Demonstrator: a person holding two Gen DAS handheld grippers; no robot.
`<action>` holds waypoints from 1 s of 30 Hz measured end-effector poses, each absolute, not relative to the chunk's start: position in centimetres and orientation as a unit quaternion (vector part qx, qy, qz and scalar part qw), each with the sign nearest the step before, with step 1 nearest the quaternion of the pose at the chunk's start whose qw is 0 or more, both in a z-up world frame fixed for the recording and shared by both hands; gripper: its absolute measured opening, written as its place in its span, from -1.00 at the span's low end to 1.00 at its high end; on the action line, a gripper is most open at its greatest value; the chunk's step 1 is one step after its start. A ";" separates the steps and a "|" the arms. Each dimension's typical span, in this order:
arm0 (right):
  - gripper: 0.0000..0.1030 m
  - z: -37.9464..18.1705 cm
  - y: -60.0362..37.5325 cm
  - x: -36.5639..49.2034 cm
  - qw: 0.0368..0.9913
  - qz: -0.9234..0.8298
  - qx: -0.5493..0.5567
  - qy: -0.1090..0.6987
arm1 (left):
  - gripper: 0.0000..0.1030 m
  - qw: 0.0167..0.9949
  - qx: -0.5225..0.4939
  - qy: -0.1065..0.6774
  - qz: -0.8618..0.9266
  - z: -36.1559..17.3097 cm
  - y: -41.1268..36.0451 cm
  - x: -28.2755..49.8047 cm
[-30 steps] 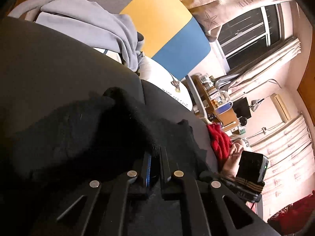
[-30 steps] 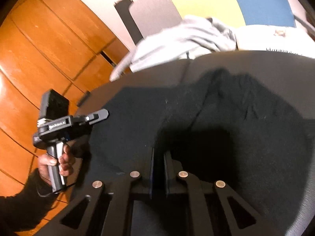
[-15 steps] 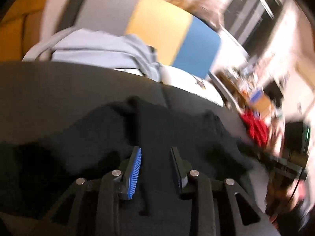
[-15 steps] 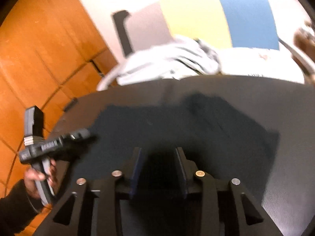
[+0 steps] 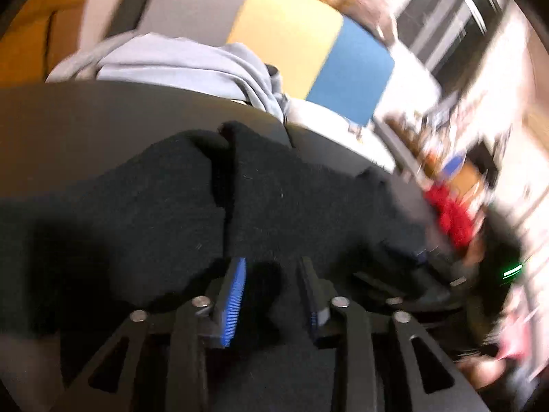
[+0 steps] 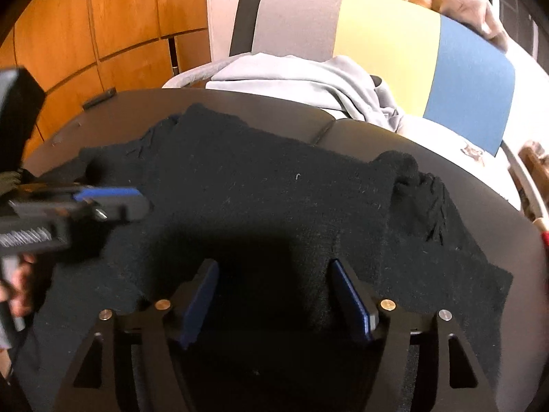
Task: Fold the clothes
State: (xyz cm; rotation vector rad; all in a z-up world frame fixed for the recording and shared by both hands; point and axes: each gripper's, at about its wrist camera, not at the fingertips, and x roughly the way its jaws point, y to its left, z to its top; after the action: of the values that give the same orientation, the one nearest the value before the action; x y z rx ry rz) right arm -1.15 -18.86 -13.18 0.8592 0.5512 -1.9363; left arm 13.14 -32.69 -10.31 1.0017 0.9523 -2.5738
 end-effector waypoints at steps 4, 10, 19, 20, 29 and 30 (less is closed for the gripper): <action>0.60 -12.9 -18.7 -1.0 0.461 -0.784 0.351 0.224 | -0.23 0.151 0.299 0.384 -0.860 -8.9 -35.7 21.0; 0.83 -13.1 -19.1 -0.7 0.455 -0.783 0.350 0.238 | -0.20 0.390 0.288 0.332 -0.809 -7.4 -41.8 36.6; 1.00 -13.3 -19.0 -0.8 0.446 -0.786 0.354 0.240 | 0.12 0.389 0.352 0.237 -0.818 -8.8 -42.3 40.5; 1.00 -13.3 -19.0 -0.8 0.445 -0.787 0.355 0.240 | 0.13 0.392 0.369 0.216 -0.815 -9.3 -41.9 39.4; 1.00 -13.2 -18.9 -0.8 0.443 -0.788 0.356 0.238 | 0.07 0.409 0.438 0.144 -0.788 -12.4 -42.1 37.4; 1.00 -13.2 -18.9 -0.8 0.443 -0.788 0.356 0.238 | -0.10 0.402 0.432 0.173 -0.789 -12.1 -42.9 37.8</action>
State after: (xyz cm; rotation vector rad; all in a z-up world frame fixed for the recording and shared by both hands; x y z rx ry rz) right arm -0.78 -18.94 -13.17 0.8828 0.5903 -1.9535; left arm 37.81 -42.88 -12.09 1.0911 0.4382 -1.9937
